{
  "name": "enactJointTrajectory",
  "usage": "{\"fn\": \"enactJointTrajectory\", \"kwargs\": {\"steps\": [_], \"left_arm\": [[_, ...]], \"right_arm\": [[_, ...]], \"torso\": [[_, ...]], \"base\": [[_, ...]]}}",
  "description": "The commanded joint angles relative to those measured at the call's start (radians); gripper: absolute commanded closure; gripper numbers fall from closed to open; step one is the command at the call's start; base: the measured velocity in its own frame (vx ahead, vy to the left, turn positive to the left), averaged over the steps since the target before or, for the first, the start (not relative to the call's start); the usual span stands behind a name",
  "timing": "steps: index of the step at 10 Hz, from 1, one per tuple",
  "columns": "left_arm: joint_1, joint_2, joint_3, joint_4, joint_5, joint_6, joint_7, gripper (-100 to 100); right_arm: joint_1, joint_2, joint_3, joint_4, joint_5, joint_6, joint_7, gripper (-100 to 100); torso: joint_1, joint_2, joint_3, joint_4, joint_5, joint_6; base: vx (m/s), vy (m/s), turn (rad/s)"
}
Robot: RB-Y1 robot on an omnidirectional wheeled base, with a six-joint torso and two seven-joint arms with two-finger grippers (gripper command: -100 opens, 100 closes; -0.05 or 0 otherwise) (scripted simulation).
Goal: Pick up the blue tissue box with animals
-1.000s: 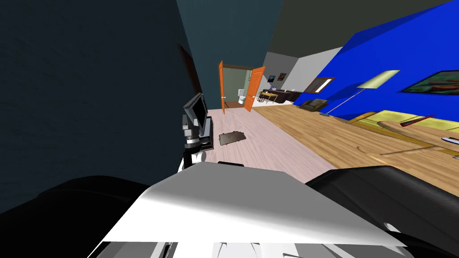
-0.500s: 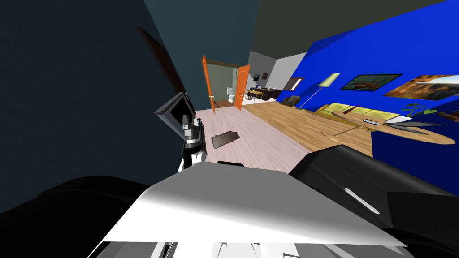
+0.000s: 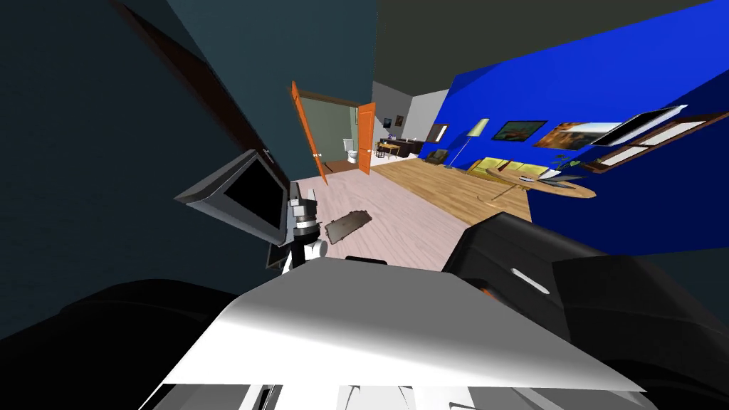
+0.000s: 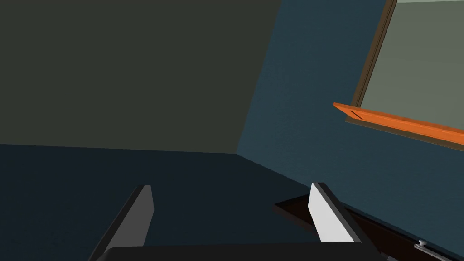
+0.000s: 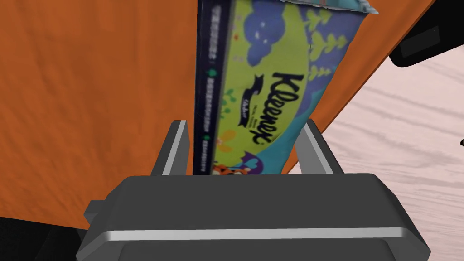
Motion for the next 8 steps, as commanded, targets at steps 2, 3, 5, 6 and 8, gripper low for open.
{"fn": "enactJointTrajectory", "kwargs": {"steps": [2,3,5,6,8], "left_arm": [[0.0,0.0,0.0,0.0,0.0,0.0,0.0,0],[0.0,0.0,0.0,0.0,0.0,0.0,0.0,0],[0.0,0.0,0.0,0.0,0.0,0.0,0.0,0],[0.0,0.0,0.0,0.0,0.0,0.0,0.0,0],[-0.001,0.0,0.0,0.0,0.0,0.0,0.0,0]], "right_arm": [[-0.054,-0.03,0.009,0.074,0.064,-0.062,-0.013,100],[-0.056,-0.03,0.009,0.087,0.085,-0.081,-0.013,100],[-0.105,-0.059,0.016,0.161,0.131,-0.132,-0.026,100],[-0.105,-0.059,0.016,0.198,0.151,-0.144,-0.026,100],[-0.145,-0.088,0.024,0.231,0.196,-0.184,-0.038,100]], "torso": [[0.001,0.004,0.002,0.001,0.001,-0.002],[0.001,0.001,0.001,0.001,0.001,-0.002],[0.0,0.004,0.002,0.001,0.001,-0.002],[0.0,0.001,0.001,0.001,0.001,-0.001],[0.001,0.003,0.002,0.001,0.002,-0.002]], "base": [[0.098,0.003,-0.213],[0.15,-0.001,-0.376],[0.096,-0.003,-0.24],[0.152,0.013,-0.355],[0.096,0.008,-0.245]]}}
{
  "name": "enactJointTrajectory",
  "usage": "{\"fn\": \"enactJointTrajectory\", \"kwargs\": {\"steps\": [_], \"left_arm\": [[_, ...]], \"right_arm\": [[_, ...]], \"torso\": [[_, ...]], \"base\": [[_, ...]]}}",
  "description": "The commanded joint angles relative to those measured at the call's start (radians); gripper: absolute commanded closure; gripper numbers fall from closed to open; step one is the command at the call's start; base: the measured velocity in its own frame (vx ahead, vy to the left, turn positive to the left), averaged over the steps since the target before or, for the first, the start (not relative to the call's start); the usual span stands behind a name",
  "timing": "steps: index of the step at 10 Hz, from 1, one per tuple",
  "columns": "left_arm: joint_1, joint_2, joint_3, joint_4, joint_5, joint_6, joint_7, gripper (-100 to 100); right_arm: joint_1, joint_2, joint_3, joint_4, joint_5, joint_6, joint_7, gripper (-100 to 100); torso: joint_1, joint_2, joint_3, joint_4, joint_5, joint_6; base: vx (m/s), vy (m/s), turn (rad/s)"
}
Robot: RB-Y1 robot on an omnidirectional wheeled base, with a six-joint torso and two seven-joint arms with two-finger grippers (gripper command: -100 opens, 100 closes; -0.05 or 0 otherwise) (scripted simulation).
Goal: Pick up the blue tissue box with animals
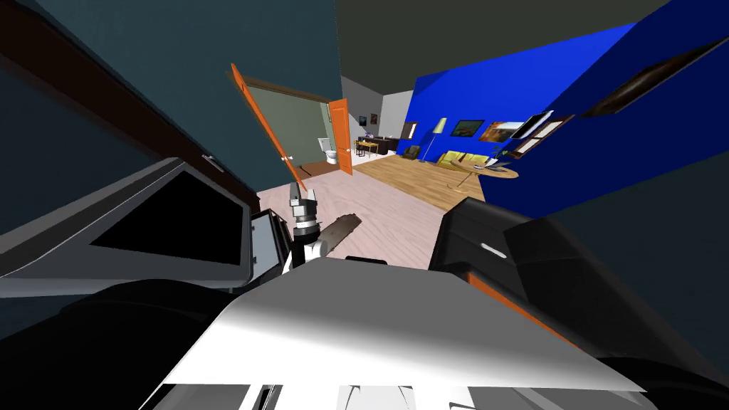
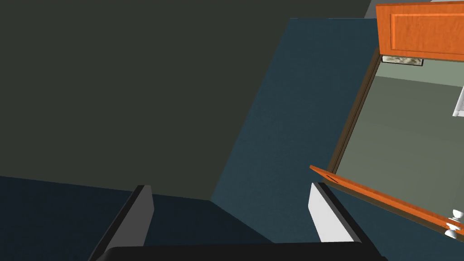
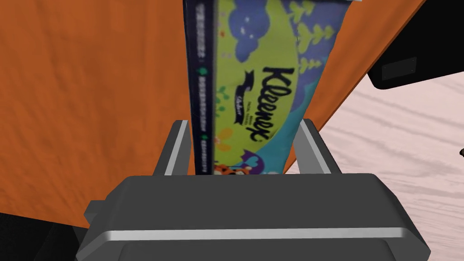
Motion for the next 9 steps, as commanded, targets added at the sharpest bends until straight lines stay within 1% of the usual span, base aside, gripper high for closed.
{"fn": "enactJointTrajectory", "kwargs": {"steps": [1,2,3,4,5,6,7,8,9], "left_arm": [[0.0,0.0,0.0,0.0,0.0,0.0,0.0,0],[0.0,0.0,0.0,0.0,0.0,0.0,0.0,0],[0.0,0.0,0.0,0.0,0.0,0.0,0.0,0],[-0.001,0.0,0.0,0.0,0.0,0.0,0.0,0],[0.0,0.0,0.0,0.0,0.0,0.0,0.0,0],[0.0,0.0,0.0,0.0,0.0,0.0,0.0,0],[0.0,0.0,0.0,0.0,0.0,0.0,0.0,0],[0.0,0.0,0.0,0.0,0.0,0.0,0.0,0],[-0.001,0.0,0.0,0.0,0.0,0.0,0.0,0]], "right_arm": [[-0.046,-0.007,0.01,0.05,0.047,-0.05,-0.009,100],[-0.046,-0.007,0.01,0.058,0.047,-0.062,-0.009,100],[-0.046,-0.007,0.01,0.09,0.047,-0.062,-0.009,100],[-0.095,-0.036,0.017,0.126,0.095,-0.113,-0.022,100],[-0.095,-0.036,0.017,0.168,0.114,-0.125,-0.022,100],[-0.144,-0.065,0.024,0.217,0.151,-0.174,-0.035,100],[-0.144,-0.065,0.024,0.245,0.181,-0.188,-0.035,100],[-0.141,-0.062,0.024,0.232,0.161,-0.178,-0.032,100],[-0.141,-0.063,0.025,0.238,0.166,-0.185,-0.033,0]], "torso": [[0.0,0.0,0.0,0.0,0.0,0.0],[0.0,-0.001,-0.001,-0.001,0.0,0.001],[0.0,0.002,0.001,0.0,0.0,-0.002],[-0.001,0.006,0.003,0.001,0.001,-0.002],[-0.001,0.001,0.001,0.0,0.0,0.0],[0.001,0.0,0.0,-0.001,0.0,0.001],[0.002,-0.002,-0.002,-0.001,0.001,0.0],[0.003,-0.002,-0.002,-0.002,0.001,0.002],[0.001,0.002,0.001,0.0,0.001,-0.001]], "base": [[0.148,0.008,-0.468],[0.07,0.02,-0.091],[0.009,0.013,0.078],[0.117,0.003,-0.348],[0.141,0.034,-0.406],[0.17,0.057,-0.41],[0.165,0.054,-0.424],[0.059,0.029,-0.097],[0.01,0.008,0.011]]}}
